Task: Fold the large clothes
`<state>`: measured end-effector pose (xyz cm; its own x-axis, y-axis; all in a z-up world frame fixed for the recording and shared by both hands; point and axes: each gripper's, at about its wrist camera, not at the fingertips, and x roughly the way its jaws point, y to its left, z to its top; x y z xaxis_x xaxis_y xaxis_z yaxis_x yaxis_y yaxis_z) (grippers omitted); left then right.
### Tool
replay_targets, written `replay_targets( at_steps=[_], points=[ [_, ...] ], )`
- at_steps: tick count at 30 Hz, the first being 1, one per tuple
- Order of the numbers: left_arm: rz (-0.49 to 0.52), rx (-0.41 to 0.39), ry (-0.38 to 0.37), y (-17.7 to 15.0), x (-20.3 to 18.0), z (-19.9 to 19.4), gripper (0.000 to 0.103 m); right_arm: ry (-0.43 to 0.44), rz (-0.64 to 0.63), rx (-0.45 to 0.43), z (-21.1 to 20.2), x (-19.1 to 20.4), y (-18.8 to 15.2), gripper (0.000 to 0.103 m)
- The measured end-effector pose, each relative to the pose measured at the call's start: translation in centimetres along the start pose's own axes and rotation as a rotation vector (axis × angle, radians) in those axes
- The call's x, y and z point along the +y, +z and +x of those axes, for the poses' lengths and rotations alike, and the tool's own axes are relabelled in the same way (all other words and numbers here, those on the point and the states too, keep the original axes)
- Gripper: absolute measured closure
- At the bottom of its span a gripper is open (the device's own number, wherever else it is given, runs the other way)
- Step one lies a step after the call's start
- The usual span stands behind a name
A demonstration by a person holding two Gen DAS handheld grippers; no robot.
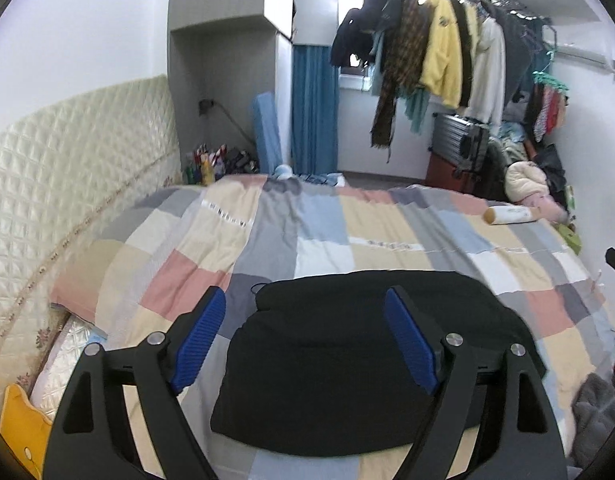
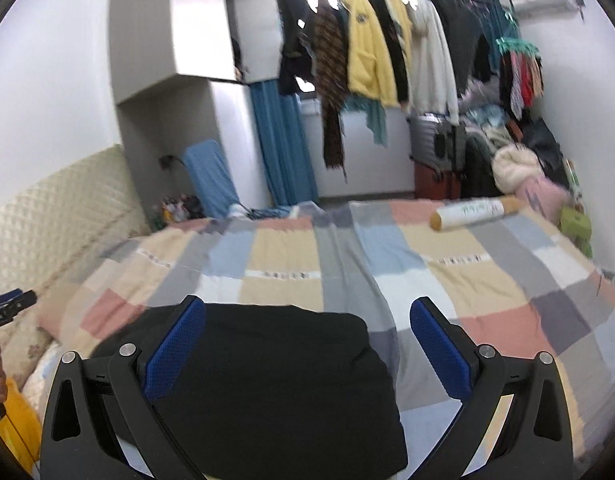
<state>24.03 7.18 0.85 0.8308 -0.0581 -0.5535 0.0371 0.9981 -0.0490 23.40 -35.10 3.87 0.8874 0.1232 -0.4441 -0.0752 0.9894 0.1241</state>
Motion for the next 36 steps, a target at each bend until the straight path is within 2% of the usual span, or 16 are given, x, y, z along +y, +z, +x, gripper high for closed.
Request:
replay_targets(
  at_steps=[3, 9, 12, 17, 22, 27, 30, 36],
  points=[
    [0.008, -0.01, -0.027, -0.1, -0.9, -2.9, 0.019, 0.056, 0.005, -0.022, -4.0, 1.8, 0.3, 0.0],
    [-0.014, -0.017, -0.156, -1.5, -2.2, -8.1, 0.019, 0.104, -0.05, -0.093, -10.0, 4.9, -0.5, 0.0],
    [0.006, -0.055, -0.161, -2.7, -3.0, -10.3, 0.018, 0.145, -0.04, -0.094, -11.6, 5.6, -1.6, 0.0],
    [-0.003, -0.065, -0.224, -5.3, -3.8, -12.6, 0.017, 0.197, -0.033, -0.133, -14.0, 6.7, -4.1, 0.0],
    [0.02, -0.077, -0.249, -7.8, -5.1, -14.2, 0.017, 0.22, -0.013, -0.169, -16.3, 7.9, -6.6, 0.0],
    [0.006, -0.078, -0.236, -10.0, -5.6, -14.4, 0.016, 0.196, -0.035, -0.156, -16.7, 9.4, -9.0, 0.0],
    [0.004, -0.08, -0.202, -11.0, -5.7, -14.3, 0.016, 0.162, -0.055, -0.134, -16.4, 10.2, -10.7, 0.0],
    [-0.005, -0.045, -0.171, -12.9, -5.5, -12.8, 0.016, 0.126, -0.048, -0.082, -15.2, 10.5, -13.2, 0.0]
  ],
)
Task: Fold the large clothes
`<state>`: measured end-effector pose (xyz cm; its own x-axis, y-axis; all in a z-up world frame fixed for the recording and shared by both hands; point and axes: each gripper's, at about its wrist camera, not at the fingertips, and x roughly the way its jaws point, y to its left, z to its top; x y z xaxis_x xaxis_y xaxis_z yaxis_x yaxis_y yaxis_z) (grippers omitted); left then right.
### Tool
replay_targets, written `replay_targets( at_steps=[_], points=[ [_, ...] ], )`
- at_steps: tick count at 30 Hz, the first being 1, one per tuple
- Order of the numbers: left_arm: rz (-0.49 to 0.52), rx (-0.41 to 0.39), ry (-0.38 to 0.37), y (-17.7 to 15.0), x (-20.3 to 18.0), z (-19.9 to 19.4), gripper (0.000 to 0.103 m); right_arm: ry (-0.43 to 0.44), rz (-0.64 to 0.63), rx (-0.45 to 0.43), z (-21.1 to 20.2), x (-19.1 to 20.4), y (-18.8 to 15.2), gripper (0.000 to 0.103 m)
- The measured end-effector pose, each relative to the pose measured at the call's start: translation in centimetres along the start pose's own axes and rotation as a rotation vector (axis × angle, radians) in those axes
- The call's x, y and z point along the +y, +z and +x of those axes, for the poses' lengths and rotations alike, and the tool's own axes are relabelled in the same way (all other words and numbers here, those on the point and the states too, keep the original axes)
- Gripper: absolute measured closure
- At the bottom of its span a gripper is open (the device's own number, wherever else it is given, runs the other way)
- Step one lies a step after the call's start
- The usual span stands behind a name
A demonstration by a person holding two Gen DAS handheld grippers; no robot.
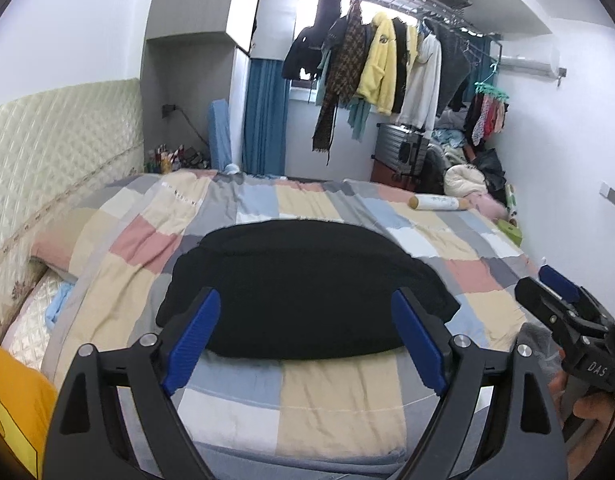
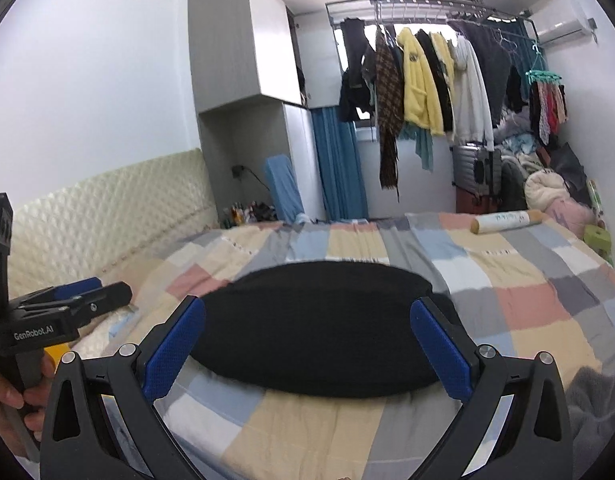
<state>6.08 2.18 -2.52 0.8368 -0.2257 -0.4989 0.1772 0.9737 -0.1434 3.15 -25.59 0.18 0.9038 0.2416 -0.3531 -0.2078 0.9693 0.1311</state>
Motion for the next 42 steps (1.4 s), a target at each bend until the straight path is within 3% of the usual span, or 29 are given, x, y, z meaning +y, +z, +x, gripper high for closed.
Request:
replay_targets(
  at_steps=[12, 20, 24, 30, 42],
  points=[
    [-0.003, 0.112, 0.002, -3.8, -0.3, 2.8, 0.016, -0.091, 0.021, 0.069, 0.8, -0.4, -3.3, 0.0],
    [0.001, 0.115, 0.014, -4.1, -0.5, 2.9, 0.014, -0.095, 0.042, 0.092, 1.0, -0.8, -4.4, 0.0],
    [0.003, 0.104, 0.017, -4.3, -0.7, 2.7, 0.005, -0.096, 0.045, 0.102, 1.1, -0.9, -4.8, 0.0],
    [0.007, 0.086, 0.015, -4.0, -1.3, 2.3, 0.001, -0.099, 0.048, 0.112, 1.1, -1.0, -4.9, 0.0],
    [0.006, 0.07, 0.068, -3.5, -1.2, 1.4, 0.0, -0.091, 0.034, 0.11, 1.0, -1.3, -4.7, 0.0]
  ],
)
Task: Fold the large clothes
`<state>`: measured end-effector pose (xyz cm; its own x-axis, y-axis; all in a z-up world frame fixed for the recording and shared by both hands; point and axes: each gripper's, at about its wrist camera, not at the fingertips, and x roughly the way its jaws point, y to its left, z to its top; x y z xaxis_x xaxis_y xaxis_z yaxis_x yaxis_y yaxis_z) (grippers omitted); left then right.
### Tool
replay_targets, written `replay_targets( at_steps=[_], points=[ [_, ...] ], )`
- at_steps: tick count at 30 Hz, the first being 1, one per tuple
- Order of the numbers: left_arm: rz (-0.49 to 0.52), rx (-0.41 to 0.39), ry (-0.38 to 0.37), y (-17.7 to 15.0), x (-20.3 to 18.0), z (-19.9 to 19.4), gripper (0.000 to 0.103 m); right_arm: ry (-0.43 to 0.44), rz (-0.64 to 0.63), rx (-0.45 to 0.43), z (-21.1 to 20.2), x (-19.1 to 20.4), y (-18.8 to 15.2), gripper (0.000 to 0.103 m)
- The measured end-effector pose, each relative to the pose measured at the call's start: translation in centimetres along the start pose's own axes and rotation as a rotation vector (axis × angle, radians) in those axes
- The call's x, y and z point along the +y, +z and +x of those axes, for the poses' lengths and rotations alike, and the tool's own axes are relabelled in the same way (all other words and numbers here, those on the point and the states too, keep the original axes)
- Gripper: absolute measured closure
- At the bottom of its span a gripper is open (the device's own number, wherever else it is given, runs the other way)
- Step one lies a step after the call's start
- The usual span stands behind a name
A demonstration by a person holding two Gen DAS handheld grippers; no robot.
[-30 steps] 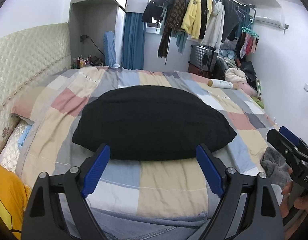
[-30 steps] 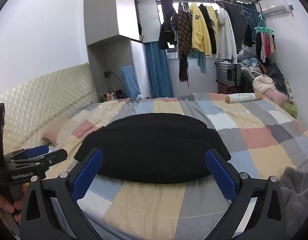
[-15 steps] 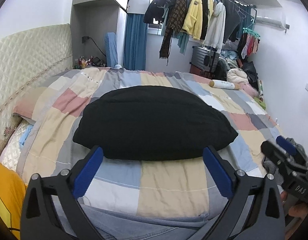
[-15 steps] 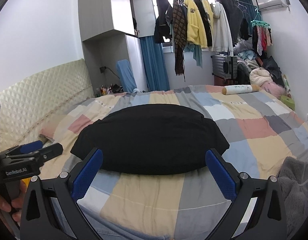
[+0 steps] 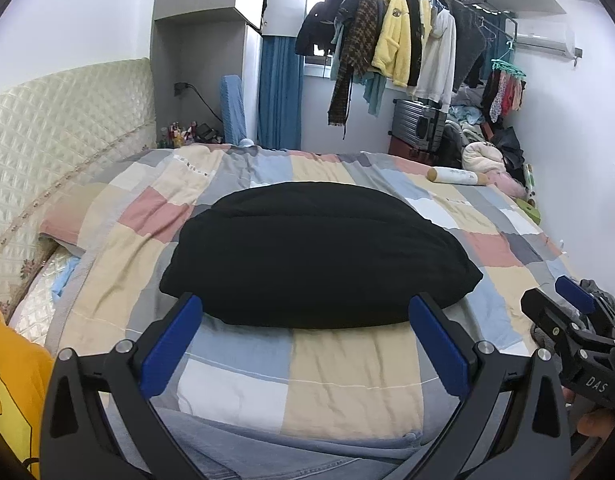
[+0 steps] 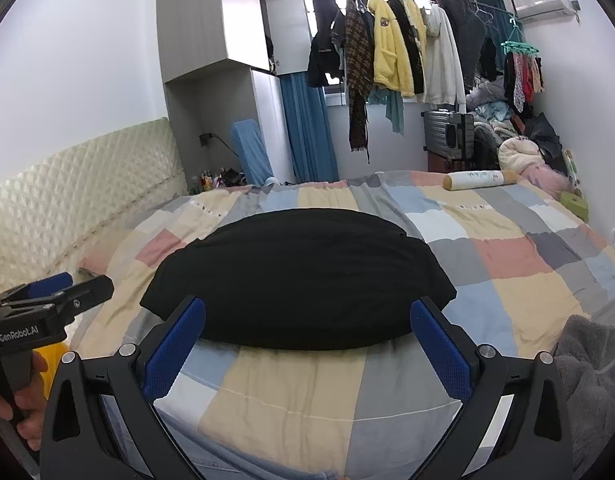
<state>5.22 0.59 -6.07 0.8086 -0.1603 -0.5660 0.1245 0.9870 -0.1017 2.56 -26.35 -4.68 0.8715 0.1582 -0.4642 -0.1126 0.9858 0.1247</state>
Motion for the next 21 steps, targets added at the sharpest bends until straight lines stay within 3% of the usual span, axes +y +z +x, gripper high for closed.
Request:
replay_targets(
  at_steps=[21],
  points=[
    [-0.008, 0.0, 0.025, 0.12, 0.15, 0.04, 0.0, -0.02, -0.012, -0.008, -0.25, -0.56, 0.3, 0.0]
  ],
)
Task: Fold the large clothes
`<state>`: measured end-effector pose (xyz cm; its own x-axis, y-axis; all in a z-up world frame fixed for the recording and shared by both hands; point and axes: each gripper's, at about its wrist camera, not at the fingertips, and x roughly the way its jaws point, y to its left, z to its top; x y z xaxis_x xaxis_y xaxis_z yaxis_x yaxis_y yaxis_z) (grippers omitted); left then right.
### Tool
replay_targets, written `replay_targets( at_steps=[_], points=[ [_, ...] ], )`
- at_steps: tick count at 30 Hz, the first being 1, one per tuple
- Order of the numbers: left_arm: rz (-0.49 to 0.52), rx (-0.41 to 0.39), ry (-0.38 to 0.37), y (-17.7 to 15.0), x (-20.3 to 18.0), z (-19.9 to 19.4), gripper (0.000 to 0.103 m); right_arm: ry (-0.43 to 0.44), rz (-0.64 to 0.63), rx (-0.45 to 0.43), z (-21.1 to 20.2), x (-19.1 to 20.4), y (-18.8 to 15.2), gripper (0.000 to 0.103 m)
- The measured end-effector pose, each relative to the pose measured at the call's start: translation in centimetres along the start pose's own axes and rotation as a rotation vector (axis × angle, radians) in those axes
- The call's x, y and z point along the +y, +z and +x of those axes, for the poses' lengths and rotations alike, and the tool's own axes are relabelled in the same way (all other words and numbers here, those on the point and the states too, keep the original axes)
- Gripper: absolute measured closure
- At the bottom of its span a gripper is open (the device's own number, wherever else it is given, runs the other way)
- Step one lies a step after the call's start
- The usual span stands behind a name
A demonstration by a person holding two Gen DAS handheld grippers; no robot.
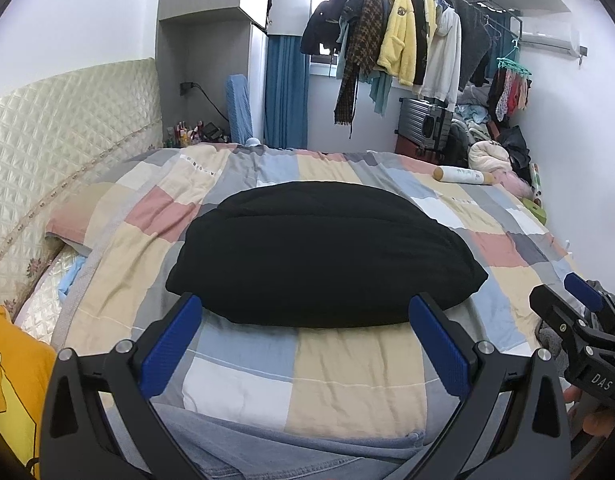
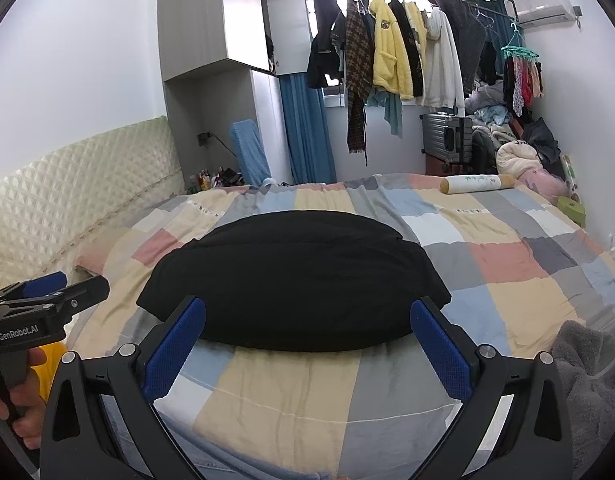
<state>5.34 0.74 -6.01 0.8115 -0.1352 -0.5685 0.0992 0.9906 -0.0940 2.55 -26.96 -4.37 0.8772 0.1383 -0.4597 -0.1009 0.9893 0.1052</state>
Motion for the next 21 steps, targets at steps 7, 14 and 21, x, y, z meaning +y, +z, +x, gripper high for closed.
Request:
replay_targets(
  at_steps=[7, 14, 21],
  points=[
    [0.0, 0.007, -0.006, -0.08, -0.28, -0.12, 0.0, -0.006, -0.002, -0.002, 0.08, -0.07, 0.06, 0.0],
    [-0.003, 0.015, -0.011, -0.13, -0.45, -0.19, 0.0, -0.013, 0.0, -0.006, -0.18, -0.44, -0.04, 0.0],
    [-0.017, 0.021, -0.003, -0.1, -0.33, -0.05, 0.0, -0.005, 0.002, -0.02, -0.7, -0.39, 0.2, 0.0]
  ],
)
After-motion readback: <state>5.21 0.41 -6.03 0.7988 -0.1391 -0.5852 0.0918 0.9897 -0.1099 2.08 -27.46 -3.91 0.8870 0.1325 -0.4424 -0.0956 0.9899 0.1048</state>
